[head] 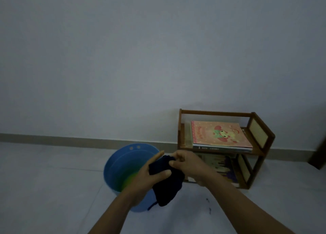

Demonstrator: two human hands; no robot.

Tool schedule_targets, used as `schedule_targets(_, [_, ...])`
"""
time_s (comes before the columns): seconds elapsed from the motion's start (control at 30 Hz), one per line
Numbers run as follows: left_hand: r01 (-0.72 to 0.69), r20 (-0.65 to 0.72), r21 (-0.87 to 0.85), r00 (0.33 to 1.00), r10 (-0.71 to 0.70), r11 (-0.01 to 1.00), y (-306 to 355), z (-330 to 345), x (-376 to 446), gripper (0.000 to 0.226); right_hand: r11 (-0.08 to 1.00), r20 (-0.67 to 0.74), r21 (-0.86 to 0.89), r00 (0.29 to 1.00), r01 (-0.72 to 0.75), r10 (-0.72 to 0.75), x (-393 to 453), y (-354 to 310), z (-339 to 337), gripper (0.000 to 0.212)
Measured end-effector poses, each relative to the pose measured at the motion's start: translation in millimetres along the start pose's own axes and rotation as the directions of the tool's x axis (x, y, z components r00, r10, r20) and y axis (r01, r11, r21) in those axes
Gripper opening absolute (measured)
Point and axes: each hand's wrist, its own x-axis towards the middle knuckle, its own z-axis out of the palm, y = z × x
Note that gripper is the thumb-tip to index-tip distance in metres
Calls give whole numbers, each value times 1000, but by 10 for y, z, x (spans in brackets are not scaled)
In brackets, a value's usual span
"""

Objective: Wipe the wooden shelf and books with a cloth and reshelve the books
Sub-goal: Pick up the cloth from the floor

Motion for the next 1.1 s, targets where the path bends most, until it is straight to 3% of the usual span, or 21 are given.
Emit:
schedule_targets(0.1, [32, -7, -42, 999, -32, 999, 96, -167, -159, 43, 996, -30, 85, 999, -11, 14, 112, -142, 228, 8])
schedule_targets(0.17, [66, -63, 46, 996, -63, 997, 123, -262, -203, 43, 992, -75, 129, 997, 3, 7, 180, -200, 337, 11])
schedule_targets(0.27, [60, -105, 259, 994, -34, 964, 76, -411, -226, 41, 996, -82, -19, 993, 89, -90, 254, -255, 471, 11])
schedule_targets(0.33, [4, -131, 269, 991, 32, 963, -12, -488, -221, 44, 992, -43, -66, 993, 104, -107, 307, -238, 568, 11])
schedule_targets(0.43, [-53, -268, 192, 958, 104, 980, -189, -512, -193, 50, 995, -32, -84, 998, 55, -57, 376, -132, 672, 13])
schedule_targets(0.53, [-58, -341, 67, 937, 78, 996, -388, -493, -112, 41, 999, -18, -39, 1000, -10, 9, 423, 36, 717, 14])
schedule_targets(0.63, [-32, -389, 199, 915, 109, 979, -576, -545, 17, 28, 998, -1, -32, 998, -56, 56, 496, 271, 741, 16])
schedule_targets(0.73, [10, -439, 346, 886, 153, 938, -712, -615, 152, 33, 995, -1, 15, 995, -99, 99, 616, 488, 822, 11])
schedule_targets(0.9, [33, -556, 373, 808, 195, 927, -791, -776, 340, 36, 982, -53, 121, 987, -143, 150, 932, 575, 1047, 5])
schedule_targets(1.0, [58, -612, 348, 770, 180, 936, -859, -974, 535, 35, 989, -24, 94, 993, -116, 119, 1127, 595, 1158, 27])
schedule_targets(1.1, [123, -658, 331, 741, 136, 935, -932, -1095, 740, 38, 997, -11, -64, 999, -32, 31, 1259, 678, 1238, 44])
